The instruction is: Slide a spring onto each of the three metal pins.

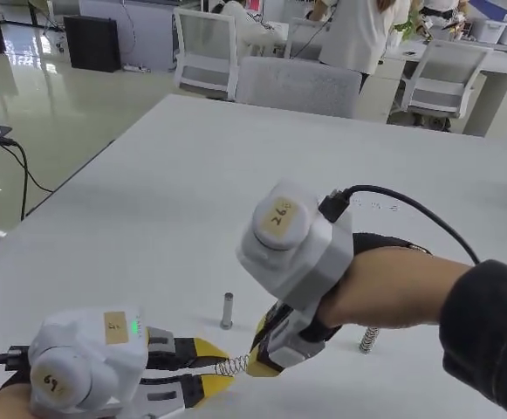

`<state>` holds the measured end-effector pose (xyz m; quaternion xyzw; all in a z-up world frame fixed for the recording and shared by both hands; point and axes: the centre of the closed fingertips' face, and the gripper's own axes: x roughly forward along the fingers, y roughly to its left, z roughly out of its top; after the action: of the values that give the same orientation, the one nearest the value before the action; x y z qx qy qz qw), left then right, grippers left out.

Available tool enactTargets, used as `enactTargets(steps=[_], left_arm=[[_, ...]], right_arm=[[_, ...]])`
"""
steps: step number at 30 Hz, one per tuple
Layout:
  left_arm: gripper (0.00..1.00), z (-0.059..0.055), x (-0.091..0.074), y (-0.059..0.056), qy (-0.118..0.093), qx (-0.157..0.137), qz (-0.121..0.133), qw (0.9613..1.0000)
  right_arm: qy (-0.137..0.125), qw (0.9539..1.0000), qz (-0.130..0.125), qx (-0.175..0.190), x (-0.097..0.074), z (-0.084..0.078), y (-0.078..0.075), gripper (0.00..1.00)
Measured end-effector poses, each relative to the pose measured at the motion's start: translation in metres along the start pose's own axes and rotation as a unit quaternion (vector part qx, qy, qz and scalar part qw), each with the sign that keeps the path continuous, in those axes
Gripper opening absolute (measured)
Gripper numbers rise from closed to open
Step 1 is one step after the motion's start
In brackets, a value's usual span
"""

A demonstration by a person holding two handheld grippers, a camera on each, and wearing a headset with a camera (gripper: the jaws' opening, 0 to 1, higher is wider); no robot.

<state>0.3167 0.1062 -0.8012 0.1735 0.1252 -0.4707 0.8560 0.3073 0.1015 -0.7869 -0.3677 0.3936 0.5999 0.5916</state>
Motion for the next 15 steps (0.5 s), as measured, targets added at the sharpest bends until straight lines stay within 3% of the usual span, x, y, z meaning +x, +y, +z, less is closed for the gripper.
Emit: enactTargets(steps=[15], left_arm=[[0.02,0.0,0.002,-0.002,-0.001,-0.021,-0.003,0.9998]], right_arm=[[-0.025,0.9996,-0.007,-0.009,-0.006,0.014,-0.001,0.08]])
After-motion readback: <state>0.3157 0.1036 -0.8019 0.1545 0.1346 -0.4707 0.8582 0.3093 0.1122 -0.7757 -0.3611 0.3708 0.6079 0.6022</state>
